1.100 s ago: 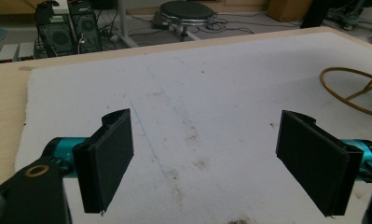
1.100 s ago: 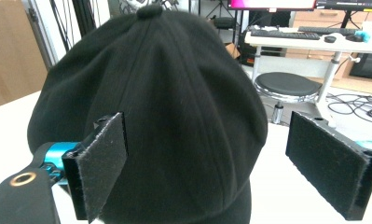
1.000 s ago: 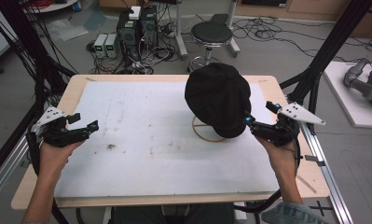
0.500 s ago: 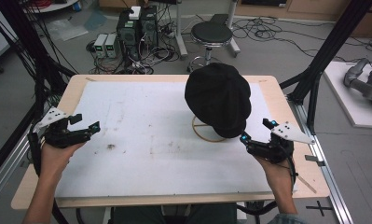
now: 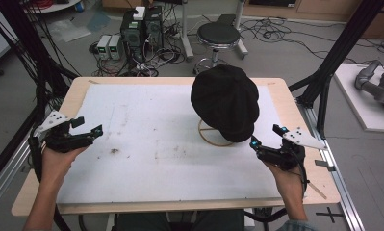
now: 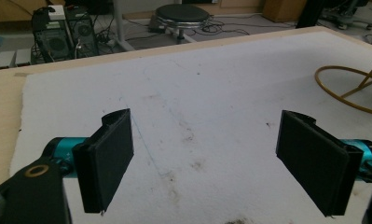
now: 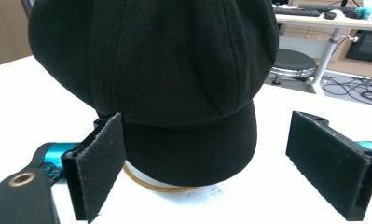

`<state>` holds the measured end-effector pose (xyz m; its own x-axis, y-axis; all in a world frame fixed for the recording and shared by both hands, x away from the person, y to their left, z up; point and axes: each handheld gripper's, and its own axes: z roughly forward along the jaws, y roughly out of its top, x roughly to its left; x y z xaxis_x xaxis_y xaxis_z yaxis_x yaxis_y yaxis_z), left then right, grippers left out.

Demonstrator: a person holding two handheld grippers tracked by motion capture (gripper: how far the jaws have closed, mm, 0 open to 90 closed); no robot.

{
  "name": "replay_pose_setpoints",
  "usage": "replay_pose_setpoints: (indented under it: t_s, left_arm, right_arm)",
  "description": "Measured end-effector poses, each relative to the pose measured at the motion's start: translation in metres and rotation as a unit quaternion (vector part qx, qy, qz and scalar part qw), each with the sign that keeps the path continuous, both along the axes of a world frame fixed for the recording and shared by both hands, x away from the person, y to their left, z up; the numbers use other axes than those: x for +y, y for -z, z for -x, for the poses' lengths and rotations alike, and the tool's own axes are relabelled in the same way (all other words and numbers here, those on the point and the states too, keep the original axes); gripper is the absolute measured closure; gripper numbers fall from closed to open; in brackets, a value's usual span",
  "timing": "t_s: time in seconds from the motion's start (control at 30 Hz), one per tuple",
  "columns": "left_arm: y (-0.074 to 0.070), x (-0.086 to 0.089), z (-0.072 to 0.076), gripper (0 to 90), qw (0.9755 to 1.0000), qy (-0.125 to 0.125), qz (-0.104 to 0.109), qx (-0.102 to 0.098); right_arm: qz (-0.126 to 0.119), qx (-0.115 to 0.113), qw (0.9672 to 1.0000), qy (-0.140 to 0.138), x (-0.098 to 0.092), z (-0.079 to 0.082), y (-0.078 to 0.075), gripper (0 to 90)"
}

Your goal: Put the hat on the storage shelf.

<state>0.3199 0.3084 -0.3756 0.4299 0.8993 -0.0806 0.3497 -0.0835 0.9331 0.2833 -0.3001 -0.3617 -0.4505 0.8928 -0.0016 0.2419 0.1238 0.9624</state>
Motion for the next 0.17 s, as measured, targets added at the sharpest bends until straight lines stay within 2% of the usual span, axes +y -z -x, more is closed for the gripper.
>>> replay_pose_setpoints:
  t_s: [0.17]
  left_arm:
    - [-0.0006,0.0000,0.0001,19.1,1.0000,0.000,0.001,-0.001]
  right_arm:
    - [0.001,0.000,1.0000,0.000,-0.0002,-0.0003,0.0007,12.5]
